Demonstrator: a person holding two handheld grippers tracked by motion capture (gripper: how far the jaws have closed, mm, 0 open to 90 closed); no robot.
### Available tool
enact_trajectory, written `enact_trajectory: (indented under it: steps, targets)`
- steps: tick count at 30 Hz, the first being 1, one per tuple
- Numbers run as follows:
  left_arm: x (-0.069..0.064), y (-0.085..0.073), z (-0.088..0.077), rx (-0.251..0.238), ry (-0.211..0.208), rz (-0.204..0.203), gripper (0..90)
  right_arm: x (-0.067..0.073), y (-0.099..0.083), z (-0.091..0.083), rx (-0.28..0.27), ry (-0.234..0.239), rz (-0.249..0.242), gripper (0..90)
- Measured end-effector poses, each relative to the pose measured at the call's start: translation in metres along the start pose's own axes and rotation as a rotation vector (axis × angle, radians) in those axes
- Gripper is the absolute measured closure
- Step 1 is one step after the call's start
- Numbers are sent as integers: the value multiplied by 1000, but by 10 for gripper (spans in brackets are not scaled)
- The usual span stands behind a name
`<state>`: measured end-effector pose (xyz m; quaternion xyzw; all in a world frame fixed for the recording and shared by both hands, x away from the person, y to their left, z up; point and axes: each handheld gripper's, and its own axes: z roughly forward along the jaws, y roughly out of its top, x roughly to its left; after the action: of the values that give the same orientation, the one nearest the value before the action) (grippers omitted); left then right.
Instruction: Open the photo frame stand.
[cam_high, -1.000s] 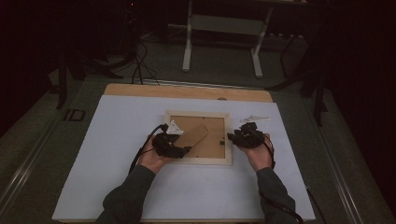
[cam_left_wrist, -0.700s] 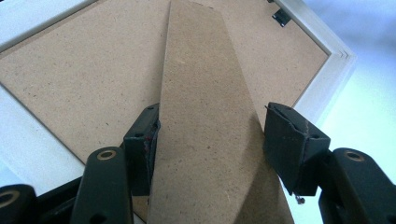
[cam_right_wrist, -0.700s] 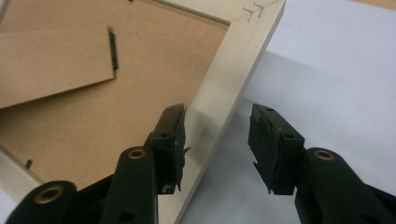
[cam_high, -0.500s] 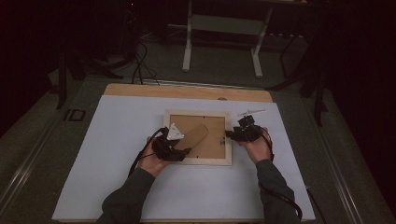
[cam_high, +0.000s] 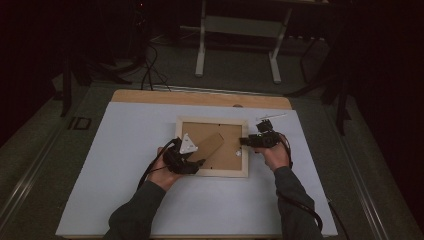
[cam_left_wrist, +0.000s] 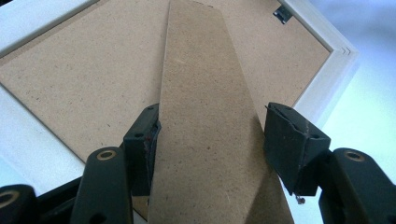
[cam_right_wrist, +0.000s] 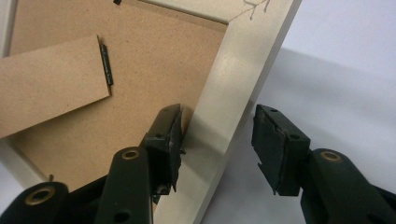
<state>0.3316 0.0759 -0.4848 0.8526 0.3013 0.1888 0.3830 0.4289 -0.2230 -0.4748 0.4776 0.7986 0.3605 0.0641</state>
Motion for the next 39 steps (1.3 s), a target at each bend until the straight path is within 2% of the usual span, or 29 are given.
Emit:
enact_trajectory:
  steps: [1,2,4,11,13,14,16,25,28,33,34,35,36,37,38,39]
  targets:
    - [0,0,0,0,0,0,415,0,0,0,0,0,0,518]
    - [0,0,0,-2,2,6,415,-4,0,1,6,33,25,521]
    - [0,0,0,-5,-1,4,415,-6,0,1,7,47,40,529]
    - [1,-2,0,-8,-1,10,414,-10,-3,1,0,75,82,564]
    - [-1,-3,0,-16,4,16,414,-12,-4,1,-2,93,96,568]
    - [-1,-3,-1,-22,7,27,414,-16,-5,1,-10,131,120,579]
    - [-2,-3,0,-25,13,33,414,-17,-6,1,-17,142,115,574]
    - [0,-3,-1,-30,-3,21,412,-15,-5,0,-15,130,110,578]
    - [11,-4,-1,-31,-91,-63,409,-14,-6,-1,-19,122,102,580]
    - [15,-4,1,-3,-125,-87,382,-13,-7,-1,-31,121,106,581]
    - [20,-5,1,-11,-173,-134,381,-13,-7,-1,-31,120,106,581]
    - [20,-5,1,-11,-173,-134,383,-13,-7,-1,-31,120,106,581]
    - [27,-6,0,-29,-231,-189,393,-13,-7,-1,-34,119,104,581]
    - [27,-6,0,-29,-231,-189,400,-13,-7,-1,-34,119,104,581]
    - [34,-7,-1,-37,-299,-257,409,-12,-7,-2,-35,117,101,580]
    - [34,-7,-1,-37,-299,-257,409,-12,-7,-2,-35,117,101,580]
